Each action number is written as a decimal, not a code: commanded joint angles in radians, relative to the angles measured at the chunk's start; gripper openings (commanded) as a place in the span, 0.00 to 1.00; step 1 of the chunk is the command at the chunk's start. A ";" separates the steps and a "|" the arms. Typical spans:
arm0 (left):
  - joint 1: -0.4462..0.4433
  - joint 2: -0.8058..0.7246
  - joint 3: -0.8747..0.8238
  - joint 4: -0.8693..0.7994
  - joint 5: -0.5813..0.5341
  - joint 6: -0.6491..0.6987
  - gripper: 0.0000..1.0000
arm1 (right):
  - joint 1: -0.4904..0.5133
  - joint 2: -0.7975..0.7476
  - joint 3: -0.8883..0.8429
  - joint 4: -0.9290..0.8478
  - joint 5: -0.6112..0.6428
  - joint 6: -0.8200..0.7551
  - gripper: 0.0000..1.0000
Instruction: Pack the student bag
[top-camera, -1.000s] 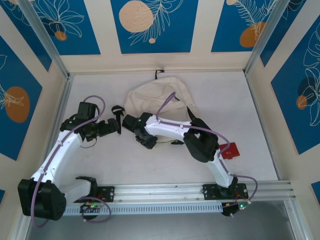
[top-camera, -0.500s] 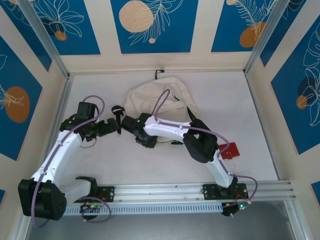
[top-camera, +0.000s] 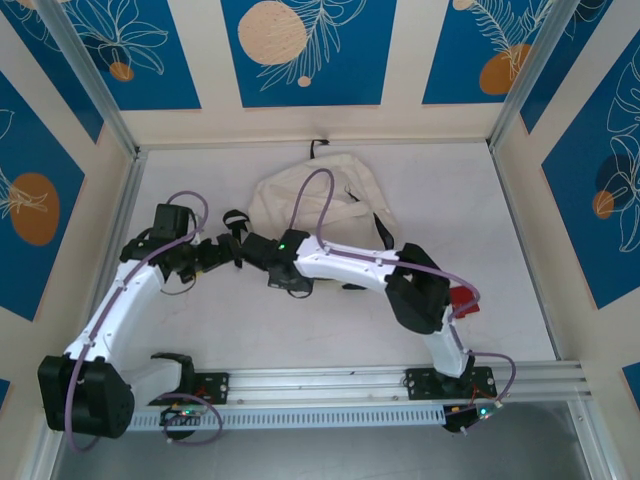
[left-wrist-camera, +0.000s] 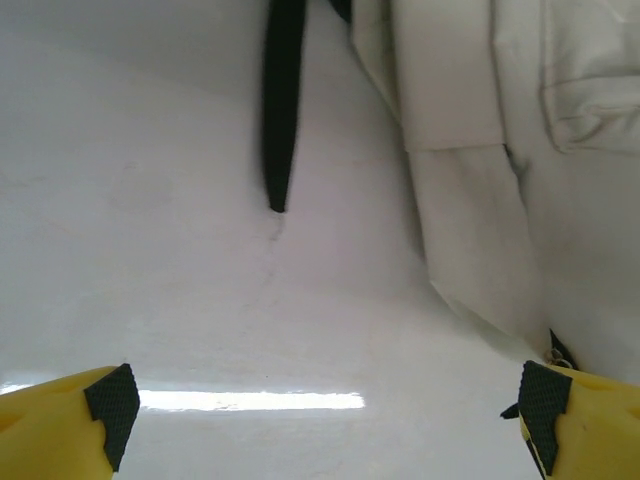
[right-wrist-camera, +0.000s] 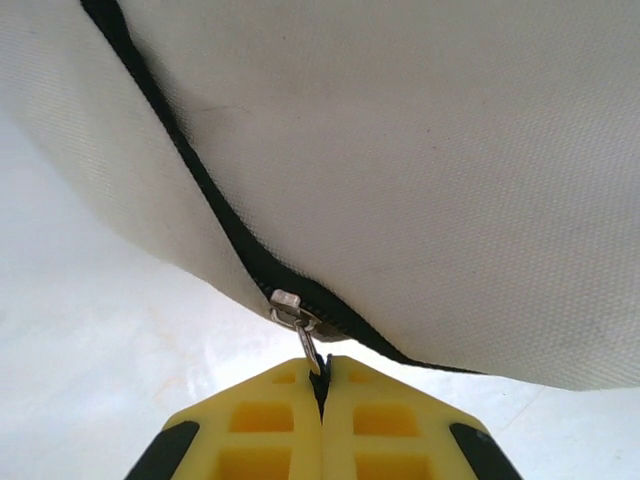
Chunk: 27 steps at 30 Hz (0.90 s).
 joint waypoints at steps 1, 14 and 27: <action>0.012 0.040 -0.044 0.134 0.197 -0.099 0.96 | -0.025 -0.101 -0.088 0.085 -0.077 -0.082 0.00; -0.157 0.291 -0.012 0.414 0.284 -0.249 0.77 | -0.124 -0.208 -0.267 0.300 -0.393 -0.173 0.00; -0.257 0.503 0.082 0.439 0.279 -0.244 0.54 | -0.159 -0.193 -0.309 0.424 -0.557 -0.210 0.00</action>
